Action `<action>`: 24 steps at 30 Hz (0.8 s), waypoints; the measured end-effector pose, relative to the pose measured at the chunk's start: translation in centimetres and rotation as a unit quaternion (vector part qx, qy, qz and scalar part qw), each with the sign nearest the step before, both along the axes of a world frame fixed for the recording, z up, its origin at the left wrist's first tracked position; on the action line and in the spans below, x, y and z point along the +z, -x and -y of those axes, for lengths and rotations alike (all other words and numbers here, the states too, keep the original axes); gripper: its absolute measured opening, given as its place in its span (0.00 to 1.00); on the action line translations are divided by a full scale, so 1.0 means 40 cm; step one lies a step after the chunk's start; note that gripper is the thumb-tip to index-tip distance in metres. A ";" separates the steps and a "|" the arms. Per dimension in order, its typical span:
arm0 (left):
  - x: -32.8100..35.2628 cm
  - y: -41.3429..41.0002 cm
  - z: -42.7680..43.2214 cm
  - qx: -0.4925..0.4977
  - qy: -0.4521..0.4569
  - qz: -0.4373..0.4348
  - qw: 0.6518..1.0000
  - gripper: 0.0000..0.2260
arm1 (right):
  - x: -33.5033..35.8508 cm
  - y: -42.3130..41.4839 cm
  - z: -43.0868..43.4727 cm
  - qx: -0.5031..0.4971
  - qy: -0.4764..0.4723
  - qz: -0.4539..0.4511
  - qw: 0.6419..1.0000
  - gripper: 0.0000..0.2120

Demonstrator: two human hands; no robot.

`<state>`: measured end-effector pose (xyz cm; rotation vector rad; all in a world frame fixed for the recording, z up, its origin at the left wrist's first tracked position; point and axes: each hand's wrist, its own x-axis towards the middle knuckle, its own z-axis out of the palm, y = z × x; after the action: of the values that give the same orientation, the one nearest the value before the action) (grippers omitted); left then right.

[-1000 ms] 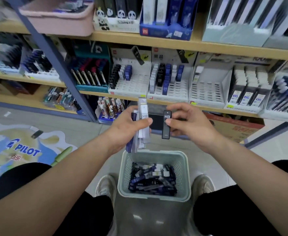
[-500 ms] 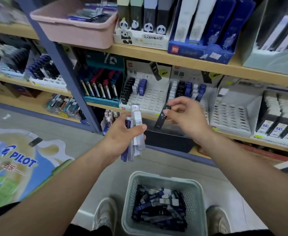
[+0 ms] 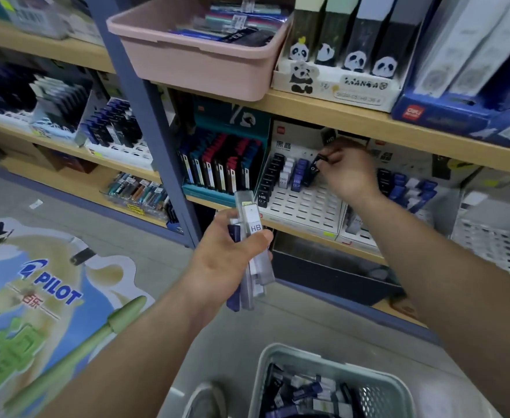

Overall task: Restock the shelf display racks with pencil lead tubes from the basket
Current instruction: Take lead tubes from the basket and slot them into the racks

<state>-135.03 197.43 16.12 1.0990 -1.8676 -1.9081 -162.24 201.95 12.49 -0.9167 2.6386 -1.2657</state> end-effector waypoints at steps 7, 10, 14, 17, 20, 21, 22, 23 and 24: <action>0.008 0.003 0.023 0.019 -0.002 0.001 1.000 0.12 | -0.010 0.056 0.011 0.018 -0.093 -0.045 0.994 0.06; 0.006 0.002 0.026 0.015 -0.006 0.001 1.000 0.12 | -0.026 0.059 0.018 0.025 -0.112 -0.060 0.992 0.04; 0.001 0.000 0.026 0.009 -0.015 0.001 1.000 0.12 | -0.027 0.059 0.022 0.029 -0.140 -0.076 0.987 0.04; -0.001 0.002 0.024 0.008 -0.021 -0.010 1.000 0.13 | -0.031 0.062 0.020 0.035 -0.150 -0.076 0.985 0.05; -0.006 0.004 0.026 0.016 -0.027 -0.023 0.999 0.14 | -0.033 0.067 0.017 0.034 -0.147 -0.065 0.986 0.05; -0.007 0.004 0.027 0.016 -0.029 -0.026 0.999 0.14 | -0.033 0.068 0.018 0.034 -0.149 -0.067 0.986 0.05; -0.007 0.004 0.027 0.014 -0.031 -0.028 0.999 0.14 | -0.032 0.068 0.019 0.035 -0.154 -0.071 0.985 0.04; -0.007 0.003 0.027 0.014 -0.032 -0.031 0.999 0.14 | -0.032 0.066 0.020 0.038 -0.160 -0.076 0.983 0.03; -0.009 0.003 0.028 0.016 -0.034 -0.035 0.999 0.14 | -0.030 0.064 0.022 0.040 -0.164 -0.084 0.982 0.03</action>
<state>-135.14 196.31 15.76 1.0613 -1.7503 -1.9784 -164.80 201.09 11.27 -1.0985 2.7848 -0.7306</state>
